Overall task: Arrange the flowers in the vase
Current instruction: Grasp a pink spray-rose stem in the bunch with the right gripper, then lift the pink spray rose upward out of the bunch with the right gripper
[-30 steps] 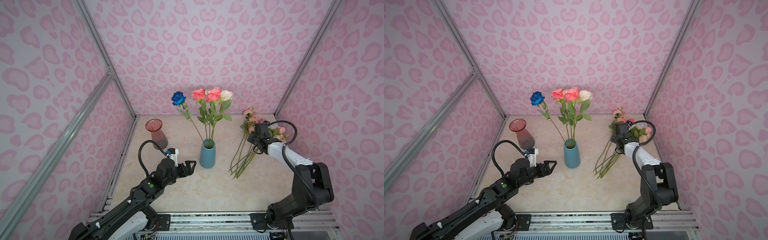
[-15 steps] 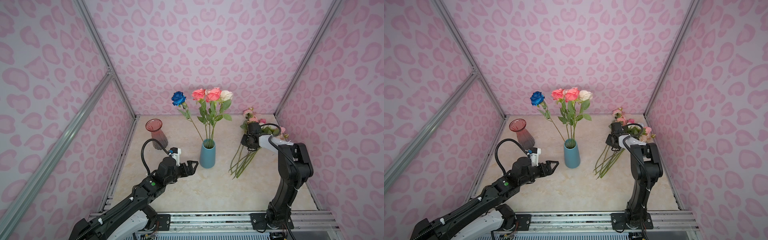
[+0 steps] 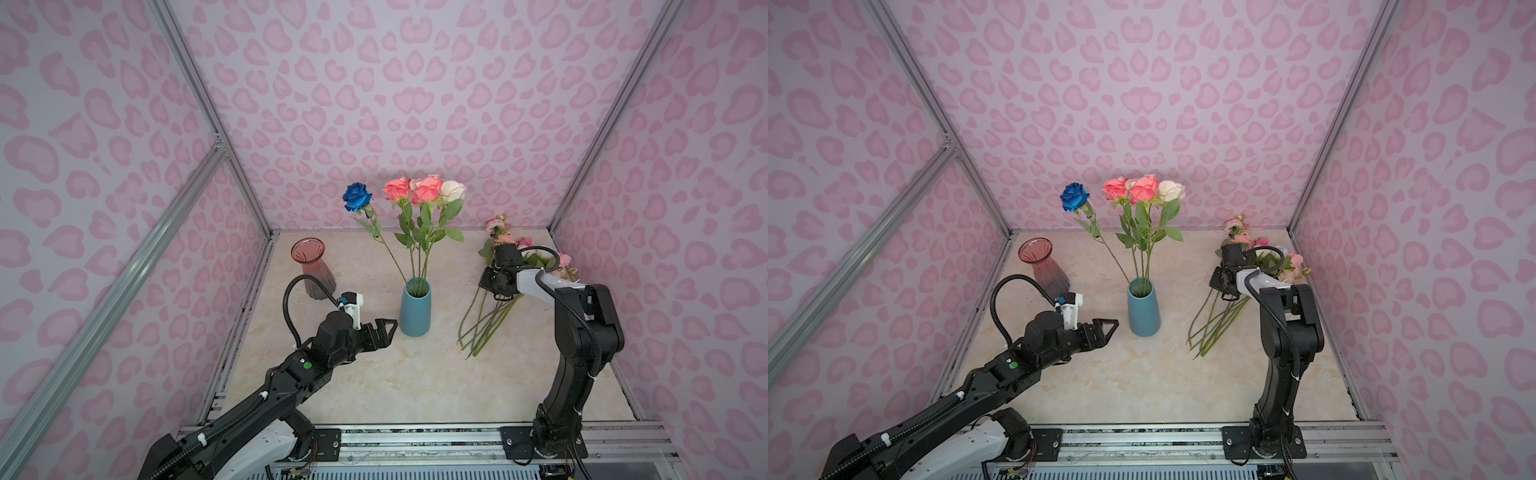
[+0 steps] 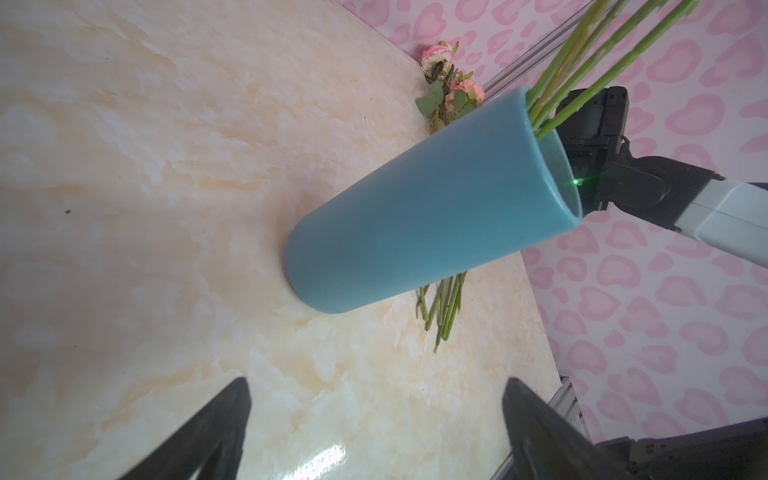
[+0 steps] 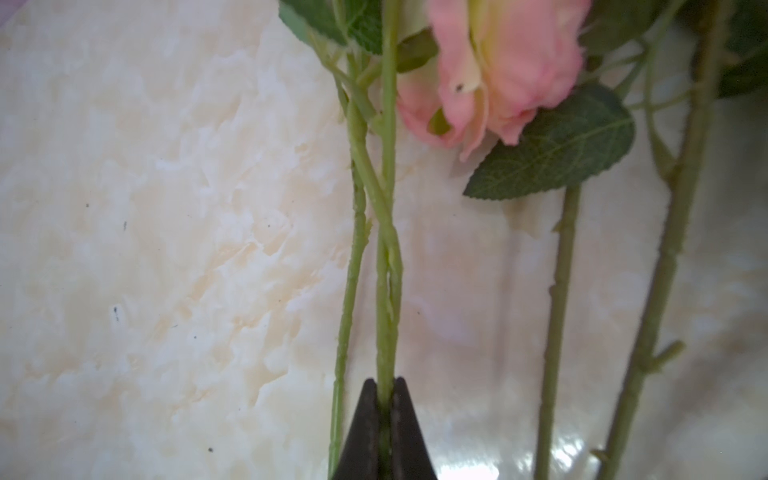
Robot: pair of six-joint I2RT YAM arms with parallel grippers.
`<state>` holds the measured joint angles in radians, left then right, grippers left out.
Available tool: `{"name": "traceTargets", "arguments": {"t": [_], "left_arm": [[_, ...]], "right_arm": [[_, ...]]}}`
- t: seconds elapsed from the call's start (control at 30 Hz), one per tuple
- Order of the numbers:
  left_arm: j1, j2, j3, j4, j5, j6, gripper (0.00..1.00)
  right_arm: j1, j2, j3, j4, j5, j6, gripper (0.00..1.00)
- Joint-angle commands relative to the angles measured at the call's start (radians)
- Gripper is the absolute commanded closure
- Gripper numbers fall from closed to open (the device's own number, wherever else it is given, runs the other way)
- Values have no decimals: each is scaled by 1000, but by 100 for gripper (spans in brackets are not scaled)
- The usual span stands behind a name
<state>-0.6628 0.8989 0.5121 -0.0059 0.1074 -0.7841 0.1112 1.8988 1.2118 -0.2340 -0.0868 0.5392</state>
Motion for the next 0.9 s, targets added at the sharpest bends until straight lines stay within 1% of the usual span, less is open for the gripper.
{"name": "traceTargets", "arguments": {"t": [0.0,0.3,0.6,0.7,0.8,0.87], "left_arm": [[-1,-7,16,6,-8,13,4],[-1,-47,30,-27,-35,27,4],[-1,-112,42,-69,-91,49,4],[-2,-139,44,-85,-116,45,3],[-1,-180,59,-104,-146,26,2],[-1,-210,66,-127,-192,21,2]], "right_arm": [[1,-47,-27,54,-25,20,98],[17,-269,-103,127,-44,58,99],[57,-490,-193,247,-67,33,99],[99,-584,-241,309,-37,-12,99],[153,-671,-259,312,24,-58,99],[191,-715,-267,316,66,-86,99]]}}
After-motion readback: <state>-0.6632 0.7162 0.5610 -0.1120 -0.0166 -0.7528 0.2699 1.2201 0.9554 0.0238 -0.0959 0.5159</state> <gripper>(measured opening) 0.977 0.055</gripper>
